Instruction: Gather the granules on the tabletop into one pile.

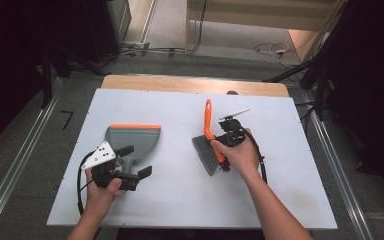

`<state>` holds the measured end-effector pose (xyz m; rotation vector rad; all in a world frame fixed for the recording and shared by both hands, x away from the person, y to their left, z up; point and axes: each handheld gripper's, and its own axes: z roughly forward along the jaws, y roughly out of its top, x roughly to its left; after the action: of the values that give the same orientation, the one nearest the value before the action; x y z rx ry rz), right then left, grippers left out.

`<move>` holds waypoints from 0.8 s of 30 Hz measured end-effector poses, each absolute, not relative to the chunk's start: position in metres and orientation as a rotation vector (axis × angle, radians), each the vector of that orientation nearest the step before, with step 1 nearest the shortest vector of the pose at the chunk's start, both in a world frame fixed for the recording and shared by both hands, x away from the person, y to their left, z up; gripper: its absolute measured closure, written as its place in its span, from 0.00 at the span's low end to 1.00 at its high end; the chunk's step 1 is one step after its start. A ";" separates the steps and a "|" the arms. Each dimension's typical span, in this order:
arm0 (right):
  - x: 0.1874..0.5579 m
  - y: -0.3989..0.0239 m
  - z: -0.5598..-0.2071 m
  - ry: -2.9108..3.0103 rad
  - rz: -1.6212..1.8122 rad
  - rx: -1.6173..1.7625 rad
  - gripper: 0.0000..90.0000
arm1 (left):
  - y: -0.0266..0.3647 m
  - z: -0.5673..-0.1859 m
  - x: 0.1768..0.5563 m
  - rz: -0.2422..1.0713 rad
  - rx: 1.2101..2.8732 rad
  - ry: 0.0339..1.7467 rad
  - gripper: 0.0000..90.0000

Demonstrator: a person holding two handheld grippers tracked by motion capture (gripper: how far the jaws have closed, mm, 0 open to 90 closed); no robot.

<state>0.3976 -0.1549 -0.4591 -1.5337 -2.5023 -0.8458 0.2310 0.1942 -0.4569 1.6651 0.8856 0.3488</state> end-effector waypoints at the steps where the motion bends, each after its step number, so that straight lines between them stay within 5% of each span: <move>1: 0.398 -0.158 -0.459 -2.499 -0.844 -1.542 0.75 | 0.194 -0.457 0.231 0.349 1.668 0.884 0.01; 24: 0.390 -0.195 -0.426 -2.532 -0.973 -1.414 0.76 | 0.193 -0.457 0.232 0.350 1.665 0.888 0.01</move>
<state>0.3896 -0.1951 -0.4257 -1.4136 -2.5323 -0.9733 0.2317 0.1931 -0.4572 1.6647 0.8876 0.3497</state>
